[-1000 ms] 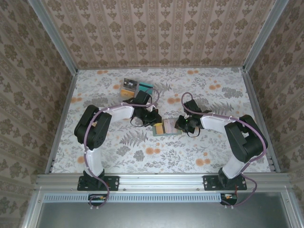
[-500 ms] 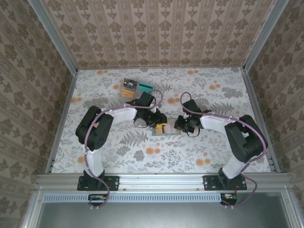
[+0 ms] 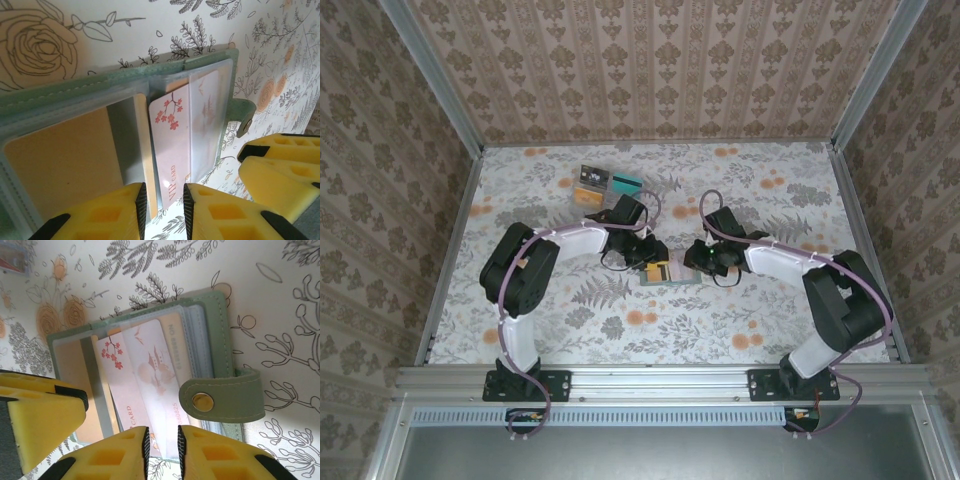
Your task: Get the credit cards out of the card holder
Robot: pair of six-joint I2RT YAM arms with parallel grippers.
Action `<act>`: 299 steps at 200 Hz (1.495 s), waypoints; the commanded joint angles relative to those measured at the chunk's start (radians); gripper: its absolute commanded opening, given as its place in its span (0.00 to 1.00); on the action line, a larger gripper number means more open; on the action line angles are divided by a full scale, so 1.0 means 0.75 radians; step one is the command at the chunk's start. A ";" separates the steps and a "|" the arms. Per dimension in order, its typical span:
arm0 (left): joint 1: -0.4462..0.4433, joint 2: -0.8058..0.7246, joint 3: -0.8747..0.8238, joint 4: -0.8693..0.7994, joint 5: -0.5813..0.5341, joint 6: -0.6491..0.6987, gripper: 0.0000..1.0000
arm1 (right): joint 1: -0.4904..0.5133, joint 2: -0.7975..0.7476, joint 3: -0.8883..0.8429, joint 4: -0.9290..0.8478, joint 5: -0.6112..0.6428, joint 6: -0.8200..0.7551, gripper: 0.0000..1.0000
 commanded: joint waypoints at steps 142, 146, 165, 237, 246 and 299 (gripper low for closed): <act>0.015 0.059 -0.020 0.000 0.011 -0.034 0.31 | 0.048 0.218 0.090 -0.042 -0.047 -0.021 0.32; 0.016 0.059 -0.021 0.001 0.011 -0.034 0.31 | 0.048 0.218 0.087 -0.035 -0.057 -0.016 0.32; 0.017 0.061 -0.027 0.006 0.010 -0.036 0.31 | 0.048 0.217 0.075 -0.015 -0.077 -0.004 0.31; 0.023 0.063 -0.042 0.102 0.047 -0.058 0.26 | 0.048 0.229 0.072 -0.021 -0.082 0.000 0.29; 0.023 0.067 -0.041 0.116 0.047 -0.058 0.26 | 0.048 0.228 0.069 -0.023 -0.079 0.000 0.29; 0.022 0.078 -0.063 0.223 0.139 -0.089 0.20 | 0.047 0.246 0.069 -0.029 -0.075 0.004 0.28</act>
